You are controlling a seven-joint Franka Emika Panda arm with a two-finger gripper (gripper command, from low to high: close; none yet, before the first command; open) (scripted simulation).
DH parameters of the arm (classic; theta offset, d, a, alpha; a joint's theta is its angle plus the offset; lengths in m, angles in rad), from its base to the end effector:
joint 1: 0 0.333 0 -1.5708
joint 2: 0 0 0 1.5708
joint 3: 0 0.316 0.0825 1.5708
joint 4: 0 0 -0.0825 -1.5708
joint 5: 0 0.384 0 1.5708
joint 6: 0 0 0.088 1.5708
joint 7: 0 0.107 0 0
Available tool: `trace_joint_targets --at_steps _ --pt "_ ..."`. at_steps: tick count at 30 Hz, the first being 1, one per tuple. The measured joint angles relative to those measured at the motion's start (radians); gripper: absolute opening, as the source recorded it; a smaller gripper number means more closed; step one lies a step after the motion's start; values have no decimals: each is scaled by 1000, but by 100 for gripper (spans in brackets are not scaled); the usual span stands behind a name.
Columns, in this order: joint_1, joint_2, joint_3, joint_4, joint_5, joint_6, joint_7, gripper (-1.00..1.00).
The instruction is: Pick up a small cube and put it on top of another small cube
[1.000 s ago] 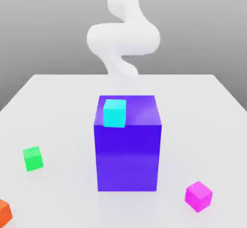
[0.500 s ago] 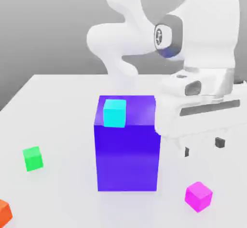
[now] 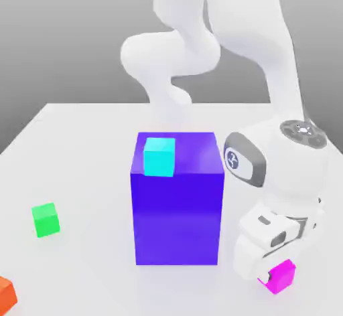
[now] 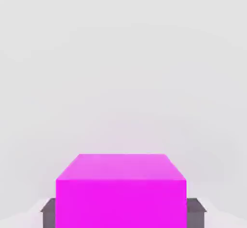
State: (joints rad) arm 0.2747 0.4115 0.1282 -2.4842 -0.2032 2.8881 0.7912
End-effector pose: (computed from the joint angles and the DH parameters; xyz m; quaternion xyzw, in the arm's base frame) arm 0.4186 0.1971 0.1316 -0.9949 0.1009 -0.0001 0.0003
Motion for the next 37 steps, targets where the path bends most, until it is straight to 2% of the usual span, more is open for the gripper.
trace_joint_targets --at_steps 2,8,19,21,25,26,28,34,35,37 --pt "1 2 -1 0 -1 2 0 -100" --pt "-47 -156 57 -16 74 -129 -69 -100" --pt "-337 -306 -235 -100 64 -172 -109 -100" --pt "-437 -339 -295 -124 60 -179 -114 -100" --pt "-733 -423 -432 -173 66 -208 -139 -100" --pt "-786 -449 -443 -200 84 -214 -146 -100" --pt "-780 -475 -450 -250 135 -208 -166 -100" --pt "-792 -297 -401 -258 317 -38 -290 -100" --pt "-803 -277 -387 -257 334 -19 -302 100" --pt "-803 -277 -387 -257 334 -19 -302 100"
